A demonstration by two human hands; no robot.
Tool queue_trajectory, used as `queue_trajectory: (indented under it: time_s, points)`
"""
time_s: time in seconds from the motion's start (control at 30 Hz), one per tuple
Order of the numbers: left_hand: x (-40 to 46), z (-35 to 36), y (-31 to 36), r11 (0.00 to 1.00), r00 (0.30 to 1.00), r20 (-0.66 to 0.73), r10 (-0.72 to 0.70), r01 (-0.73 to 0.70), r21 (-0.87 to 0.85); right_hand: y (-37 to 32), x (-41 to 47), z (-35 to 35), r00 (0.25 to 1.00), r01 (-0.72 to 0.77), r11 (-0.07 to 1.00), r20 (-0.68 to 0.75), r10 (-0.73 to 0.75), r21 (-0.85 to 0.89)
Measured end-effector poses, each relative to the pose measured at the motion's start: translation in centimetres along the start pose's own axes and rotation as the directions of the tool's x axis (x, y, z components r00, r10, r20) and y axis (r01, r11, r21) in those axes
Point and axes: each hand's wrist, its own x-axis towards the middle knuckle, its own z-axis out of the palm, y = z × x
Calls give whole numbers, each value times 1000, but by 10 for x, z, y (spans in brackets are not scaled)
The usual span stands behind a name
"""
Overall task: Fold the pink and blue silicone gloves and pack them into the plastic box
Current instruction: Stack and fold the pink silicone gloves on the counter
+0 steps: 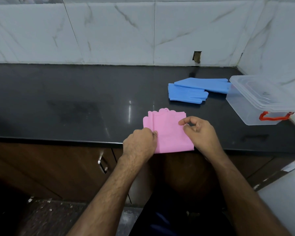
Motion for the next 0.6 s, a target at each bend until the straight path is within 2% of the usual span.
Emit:
queue_trajectory:
  time_s: [0.07, 0.13, 0.2, 0.27, 0.3, 0.37, 0.5, 0.6]
  points:
    - [1, -1, 0, 1000, 1000, 15, 3, -4, 2, -4, -1, -5, 999, 13, 988, 32, -8, -152]
    - [4, -2, 0, 1000, 1000, 29, 4, -4, 0, -12, -4, -7, 998, 52, 929, 54, -34, -366]
    - [5, -3, -1, 1000, 999, 38, 8, -8, 3, -23, -8, -3, 993, 113, 784, 48, -106, -610]
    - [7, -4, -1, 1000, 999, 47, 11, -12, 4, -34, -10, 7, 976, 193, 609, 85, -202, -769]
    - [9, -5, -2, 1000, 999, 53, 12, -12, 2, -39, -10, 13, 961, 245, 555, 123, -248, -795]
    - [10, -6, -2, 1000, 998, 61, 14, -15, 4, -44, -6, 23, 923, 366, 520, 229, -310, -772]
    - [9, -5, -4, 1000, 998, 54, 28, -28, -7, -42, 5, 31, 897, 440, 639, 339, -284, -631]
    - [9, -3, -7, 999, 999, 42, 33, -32, -25, -31, 11, 35, 877, 458, 644, 432, -211, -613]
